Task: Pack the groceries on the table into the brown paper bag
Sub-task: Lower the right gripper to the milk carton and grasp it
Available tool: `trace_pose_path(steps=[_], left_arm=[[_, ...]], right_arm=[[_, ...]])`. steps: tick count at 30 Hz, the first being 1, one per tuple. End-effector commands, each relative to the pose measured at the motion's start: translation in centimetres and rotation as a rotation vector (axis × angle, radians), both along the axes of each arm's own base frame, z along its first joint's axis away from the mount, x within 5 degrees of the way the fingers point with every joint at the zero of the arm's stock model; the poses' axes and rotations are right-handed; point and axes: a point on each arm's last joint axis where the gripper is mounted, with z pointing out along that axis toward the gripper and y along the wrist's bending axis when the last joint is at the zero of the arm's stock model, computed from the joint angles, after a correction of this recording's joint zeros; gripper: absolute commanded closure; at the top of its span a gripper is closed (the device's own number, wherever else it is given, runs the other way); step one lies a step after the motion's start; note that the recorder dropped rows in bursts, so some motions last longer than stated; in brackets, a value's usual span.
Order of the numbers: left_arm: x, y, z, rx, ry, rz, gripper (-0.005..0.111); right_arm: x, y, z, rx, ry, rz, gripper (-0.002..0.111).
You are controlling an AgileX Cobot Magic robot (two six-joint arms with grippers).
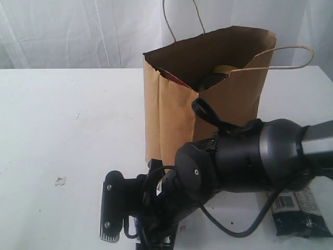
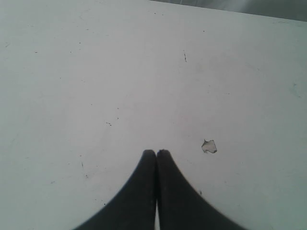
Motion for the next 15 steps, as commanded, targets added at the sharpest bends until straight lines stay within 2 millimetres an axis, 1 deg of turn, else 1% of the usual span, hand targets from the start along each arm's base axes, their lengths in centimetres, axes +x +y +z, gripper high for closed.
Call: trace_pose_path(steps=[1,6,10,12,14,15], left_arm=[[0.0,0.0,-0.2,0.0,0.0,-0.004,0.107],[0.0,0.0,-0.2,0.0,0.0,-0.004,0.107],[0.0,0.0,-0.2,0.0,0.0,-0.004,0.107],[0.0,0.0,-0.2,0.0,0.0,-0.004,0.107],[0.0,0.0,-0.2,0.0,0.0,-0.004,0.107],[0.0,0.0,-0.2,0.0,0.0,-0.004,0.107]], right_arm=[[0.1,-0.4,-0.1,-0.043,-0.02,0.001,0.042],[0.3,-0.5,-0.2,-0.057,-0.026,-0.021,0.067],[0.1,-0.7,-0.2,-0.062,0.008,-0.059,0.077],[0.1,-0.7,0.3,-0.049,0.013,-0.079,0.082],[0.0,-0.7,1.5,-0.013,0.008,-0.108,0.085],[0.1,-0.7,2.5,0.016,0.002,-0.128,0.087]])
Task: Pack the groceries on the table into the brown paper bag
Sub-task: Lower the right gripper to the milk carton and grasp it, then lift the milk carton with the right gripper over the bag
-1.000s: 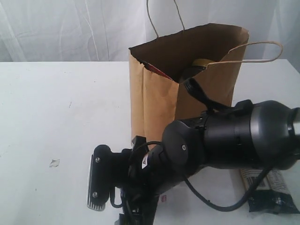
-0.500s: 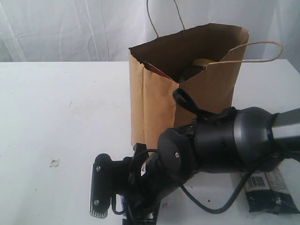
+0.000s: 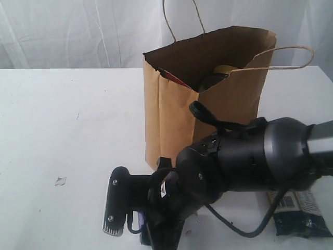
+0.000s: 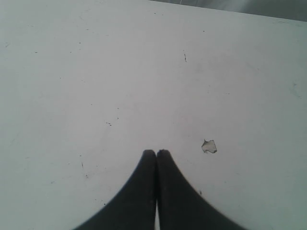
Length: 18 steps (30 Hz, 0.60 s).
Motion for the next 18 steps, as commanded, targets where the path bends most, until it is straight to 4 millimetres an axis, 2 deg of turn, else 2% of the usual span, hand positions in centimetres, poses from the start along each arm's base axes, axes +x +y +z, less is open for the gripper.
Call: trace_pose_path(steps=[1,5,9,14,18], left_arm=[[0.0,0.0,-0.2,0.0,0.0,-0.004,0.107],[0.0,0.0,-0.2,0.0,0.0,-0.004,0.107],[0.0,0.0,-0.2,0.0,0.0,-0.004,0.107],[0.0,0.0,-0.2,0.0,0.0,-0.004,0.107],[0.0,0.0,-0.2,0.0,0.0,-0.004,0.107]], right_arm=[[-0.1,0.0,3.4,0.091,-0.011,-0.074,0.088],[-0.3,-0.1,8.7,0.248,-0.062,-0.133,0.09],[-1.1,-1.2,14.1,0.413,-0.122,-0.175,0.095],[-3.0,-3.8,20.6,0.653,-0.191,-0.242,0.101],[-4.7,-6.8,26.5,0.949,-0.336,-0.278,0.103]])
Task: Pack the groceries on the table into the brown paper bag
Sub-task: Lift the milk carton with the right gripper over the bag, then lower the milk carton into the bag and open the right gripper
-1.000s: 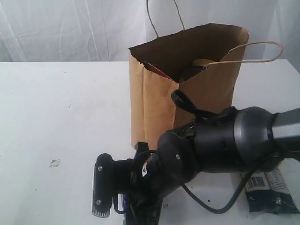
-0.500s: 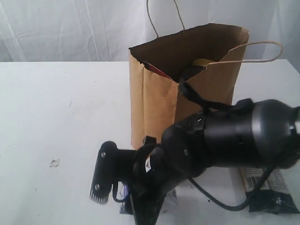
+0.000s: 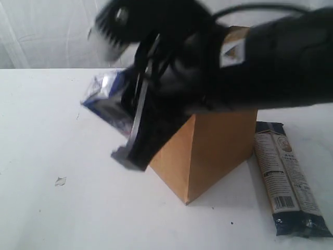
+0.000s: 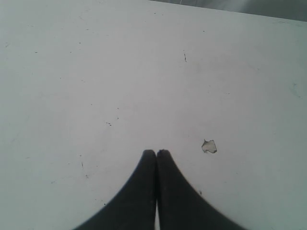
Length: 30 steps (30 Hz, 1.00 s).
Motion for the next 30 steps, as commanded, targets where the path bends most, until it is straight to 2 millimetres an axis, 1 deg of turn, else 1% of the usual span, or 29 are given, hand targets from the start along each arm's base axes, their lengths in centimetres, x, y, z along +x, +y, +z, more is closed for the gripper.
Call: trace_pose_path(steps=[1,2,4,5,6,7,8,9,10,11,12,14,18,23,25,29,30], left_arm=[[0.0,0.0,-0.2,0.0,0.0,-0.004,0.107],[0.0,0.0,-0.2,0.0,0.0,-0.004,0.107],[0.0,0.0,-0.2,0.0,0.0,-0.004,0.107],[0.0,0.0,-0.2,0.0,0.0,-0.004,0.107],[0.0,0.0,-0.2,0.0,0.0,-0.004,0.107],[0.0,0.0,-0.2,0.0,0.0,-0.004,0.107],[0.0,0.0,-0.2,0.0,0.0,-0.004,0.107],[0.0,0.0,-0.2,0.0,0.0,-0.004,0.107],[0.0,0.0,-0.2,0.0,0.0,-0.004,0.107],[0.0,0.0,-0.2,0.0,0.0,-0.004,0.107],[0.0,0.0,-0.2,0.0,0.0,-0.004,0.107],[0.0,0.0,-0.2,0.0,0.0,-0.004,0.107],[0.0,0.0,-0.2,0.0,0.0,-0.004,0.107],[0.0,0.0,-0.2,0.0,0.0,-0.004,0.107],[0.0,0.0,-0.2,0.0,0.0,-0.004,0.107],[0.0,0.0,-0.2,0.0,0.0,-0.004,0.107],[0.0,0.0,-0.2,0.0,0.0,-0.004,0.107]], right_arm=[[-1.9,-3.5,7.0,0.355,-0.219,-0.078,0.103],[-2.4,-4.4,8.2,0.426,-0.276,-0.093,0.103],[-3.1,-6.1,10.0,0.527,-0.36,-0.128,0.103],[-3.2,-7.3,10.8,0.572,-0.405,-0.164,0.103],[-3.0,-7.7,11.0,0.579,-0.42,-0.188,0.103],[-2.0,-8.4,10.7,0.568,-0.43,-0.252,0.103],[-1.2,-8.6,10.4,0.566,-0.417,-0.287,0.103],[0.9,-9.3,9.5,0.59,-0.36,-0.394,0.103],[2.0,-9.7,9.1,0.61,-0.316,-0.451,0.103],[4.0,-10.5,8.1,0.656,-0.251,-0.555,0.103],[5.4,-10.9,7.4,0.669,-0.206,-0.618,0.103],[6.8,-10.6,6.1,0.642,-0.141,-0.646,0.103],[8.0,-9.1,3.4,0.509,0.01,-0.605,0.103],[9.1,-8.5,1.9,0.465,0.055,-0.609,0.102],[9.3,-8.3,1.5,0.447,0.076,-0.604,0.096],[9.5,-8.0,0.9,0.416,0.11,-0.593,0.078],[9.5,-8.0,0.8,0.415,0.111,-0.593,0.076]])
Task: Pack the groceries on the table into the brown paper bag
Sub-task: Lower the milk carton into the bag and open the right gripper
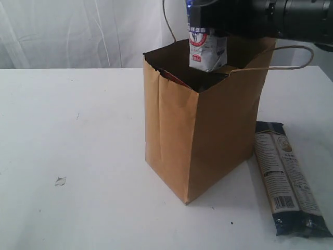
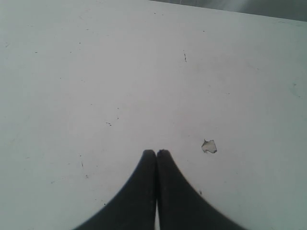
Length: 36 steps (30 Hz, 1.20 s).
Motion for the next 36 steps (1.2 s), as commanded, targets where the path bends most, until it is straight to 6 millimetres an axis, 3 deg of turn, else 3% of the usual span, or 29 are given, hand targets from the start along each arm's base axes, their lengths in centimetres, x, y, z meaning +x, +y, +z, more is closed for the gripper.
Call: trace_pose_path(steps=[1,13,18,21,31,36], left_arm=[[0.0,0.0,-0.2,0.0,0.0,-0.004,0.107],[0.0,0.0,-0.2,0.0,0.0,-0.004,0.107],[0.0,0.0,-0.2,0.0,0.0,-0.004,0.107],[0.0,0.0,-0.2,0.0,0.0,-0.004,0.107],[0.0,0.0,-0.2,0.0,0.0,-0.004,0.107],[0.0,0.0,-0.2,0.0,0.0,-0.004,0.107]], right_arm=[[0.2,-0.2,0.2,0.008,-0.006,-0.013,0.074],[0.3,-0.1,-0.1,-0.027,-0.014,-0.005,0.073],[0.1,0.2,-0.8,-0.067,0.041,0.037,0.047],[0.1,0.2,-0.9,-0.07,0.046,0.04,0.041],[0.2,0.1,-0.7,-0.08,0.023,0.032,0.044],[-0.5,-0.5,0.8,-0.047,-0.045,0.009,0.059]])
